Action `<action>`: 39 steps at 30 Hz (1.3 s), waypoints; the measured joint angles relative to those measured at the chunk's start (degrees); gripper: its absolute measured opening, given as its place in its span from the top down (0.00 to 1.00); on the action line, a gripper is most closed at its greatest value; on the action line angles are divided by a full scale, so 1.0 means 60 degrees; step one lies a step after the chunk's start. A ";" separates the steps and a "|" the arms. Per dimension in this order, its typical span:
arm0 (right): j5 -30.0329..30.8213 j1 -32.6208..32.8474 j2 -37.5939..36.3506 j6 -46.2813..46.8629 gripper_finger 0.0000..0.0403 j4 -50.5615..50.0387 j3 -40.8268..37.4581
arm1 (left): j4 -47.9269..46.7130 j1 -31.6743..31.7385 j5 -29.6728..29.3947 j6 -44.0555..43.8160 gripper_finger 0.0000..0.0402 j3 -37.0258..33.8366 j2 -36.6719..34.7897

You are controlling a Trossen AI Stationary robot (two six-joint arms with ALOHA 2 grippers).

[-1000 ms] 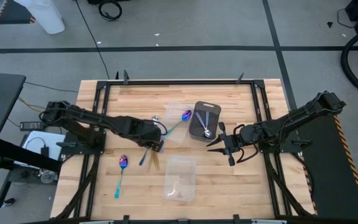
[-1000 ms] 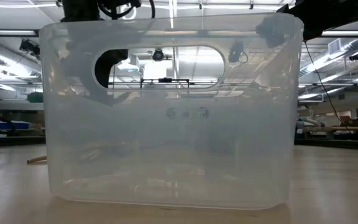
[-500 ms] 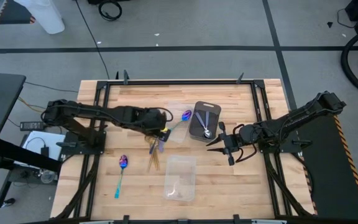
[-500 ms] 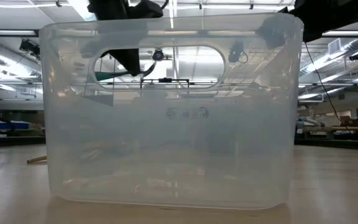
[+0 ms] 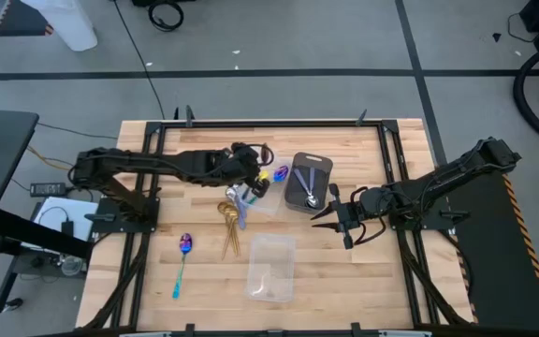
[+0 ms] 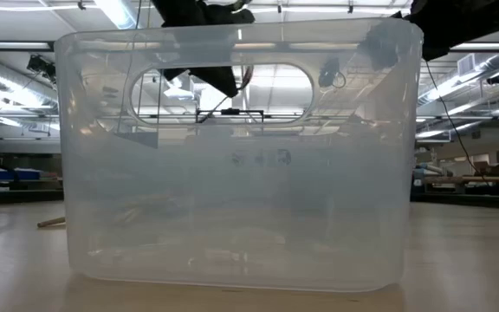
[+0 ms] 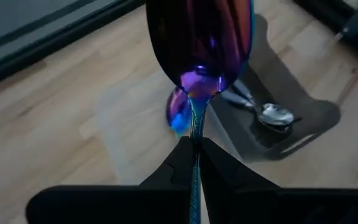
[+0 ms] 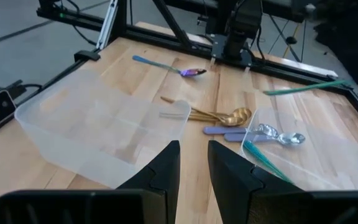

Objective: Sort silverware by color (type)
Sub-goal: Put the blue spoon into the top transparent bin

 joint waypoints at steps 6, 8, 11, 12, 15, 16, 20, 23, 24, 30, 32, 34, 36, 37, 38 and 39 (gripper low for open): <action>0.0005 -0.0004 -0.0004 0.0007 0.77 -0.0048 0.0000 | 0.0762 0.0191 -0.0091 0.1445 0.94 -0.0032 0.0279; 0.0004 0.0000 0.0000 0.0060 0.77 -0.0101 0.0000 | 0.1039 0.0212 -0.0097 0.1859 0.94 -0.0018 0.0388; 0.0033 0.0000 0.0000 0.0069 0.77 -0.0175 0.0000 | 0.1321 0.0235 -0.0132 0.2353 0.94 -0.0018 0.0598; 0.0061 0.0011 0.0000 0.0073 0.77 -0.0186 0.0000 | 0.1218 0.0234 -0.0132 0.2439 0.94 -0.0041 0.0636; 0.0097 0.0020 0.0000 0.0079 0.77 -0.0231 -0.0003 | 0.1439 0.0232 -0.0138 0.2660 0.94 -0.0042 0.0871; 0.0108 0.0028 0.0000 0.0087 0.77 -0.0206 -0.0001 | 0.1362 0.0232 -0.0144 0.2720 0.94 -0.0045 0.0945; 0.0148 0.0058 0.0000 0.0109 0.77 -0.0230 0.0000 | 0.1384 0.0224 -0.0164 0.3028 0.94 -0.0054 0.1281; 0.0164 0.0062 0.0000 0.0106 0.77 -0.0262 0.0000 | 0.1410 0.0221 -0.0147 0.3054 0.94 -0.0050 0.1463; 0.0164 0.0062 0.0000 0.0109 0.77 -0.0244 0.0000 | 0.1344 0.0224 -0.0155 0.3049 0.94 -0.0057 0.1511; 0.0167 0.0062 0.0000 0.0107 0.77 -0.0258 0.0000 | 0.1412 0.0225 -0.0159 0.2884 0.94 -0.0049 0.1615; 0.0164 0.0062 0.0000 0.0123 0.77 -0.0241 0.0000 | 0.1376 0.0221 -0.0159 0.2874 0.94 -0.0049 0.1608; 0.0164 0.0062 -0.0002 0.0142 0.77 -0.0266 0.0000 | 0.1379 0.0221 -0.0159 0.2871 0.94 -0.0049 0.1608; 0.0164 0.0062 0.0000 0.0142 0.77 -0.0281 0.0000 | 0.1376 0.0221 -0.0159 0.2798 0.94 -0.0049 0.1608; 0.0161 0.0062 0.0000 0.0142 0.77 -0.0291 0.0000 | 0.1374 0.0218 -0.0155 0.2748 0.94 -0.0049 0.1611; 0.0161 0.0062 -0.0002 0.0153 0.77 -0.0289 0.0000 | 0.1384 0.0218 -0.0160 0.2696 0.94 -0.0049 0.1628; 0.0164 0.0062 -0.0001 0.0172 0.77 -0.0289 0.0000 | 0.1417 0.0214 -0.0161 0.2659 0.94 -0.0049 0.1652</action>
